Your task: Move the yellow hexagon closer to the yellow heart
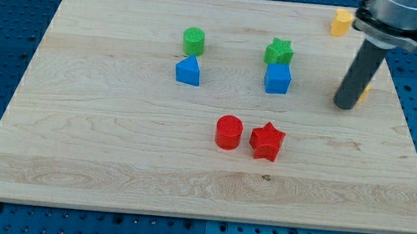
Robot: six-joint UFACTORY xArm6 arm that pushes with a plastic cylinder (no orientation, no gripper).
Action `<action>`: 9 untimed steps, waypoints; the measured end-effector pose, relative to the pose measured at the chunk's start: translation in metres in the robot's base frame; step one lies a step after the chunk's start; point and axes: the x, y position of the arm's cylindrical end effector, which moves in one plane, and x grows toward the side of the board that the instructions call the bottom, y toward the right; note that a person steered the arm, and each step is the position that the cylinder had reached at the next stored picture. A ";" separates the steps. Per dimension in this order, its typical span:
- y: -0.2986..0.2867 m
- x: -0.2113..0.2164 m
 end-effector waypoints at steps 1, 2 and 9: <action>0.030 0.000; 0.052 0.000; 0.028 -0.030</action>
